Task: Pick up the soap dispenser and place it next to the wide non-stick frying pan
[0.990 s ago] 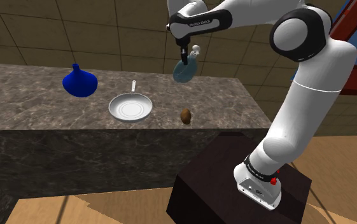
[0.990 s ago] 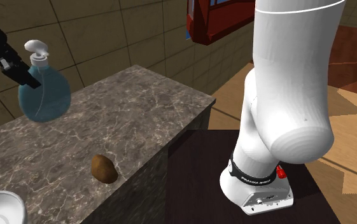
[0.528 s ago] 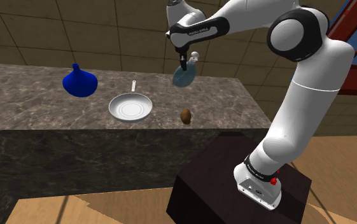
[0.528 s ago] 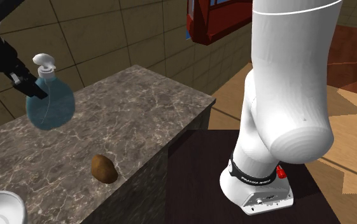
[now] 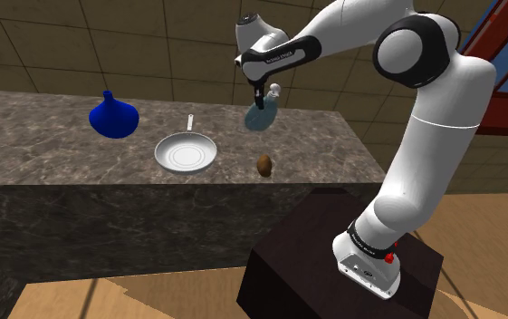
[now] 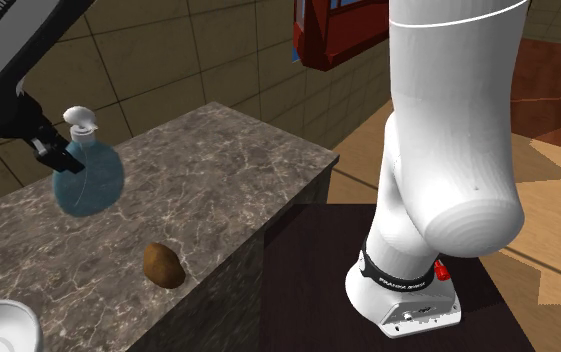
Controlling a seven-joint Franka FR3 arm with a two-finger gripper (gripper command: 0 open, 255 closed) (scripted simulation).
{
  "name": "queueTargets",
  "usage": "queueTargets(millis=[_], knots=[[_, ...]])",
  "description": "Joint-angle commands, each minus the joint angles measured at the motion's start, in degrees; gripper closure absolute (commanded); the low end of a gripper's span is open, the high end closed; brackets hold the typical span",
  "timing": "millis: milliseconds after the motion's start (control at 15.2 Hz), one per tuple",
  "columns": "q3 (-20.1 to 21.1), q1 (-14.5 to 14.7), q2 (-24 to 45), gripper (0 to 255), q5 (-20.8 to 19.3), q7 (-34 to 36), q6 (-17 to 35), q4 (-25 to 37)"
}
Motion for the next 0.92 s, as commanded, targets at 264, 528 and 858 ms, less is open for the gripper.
queueTargets(millis=[264, 528, 858], knots=[[-0.2, 0.0, 1.8, 255, -0.9, 1.7, 3.4, -1.9], [-0.2, 0.0, 1.8, 255, -0.9, 1.7, 3.4, -1.9], [-0.2, 0.0, 1.8, 0, -0.9, 1.7, 3.4, -1.9]])
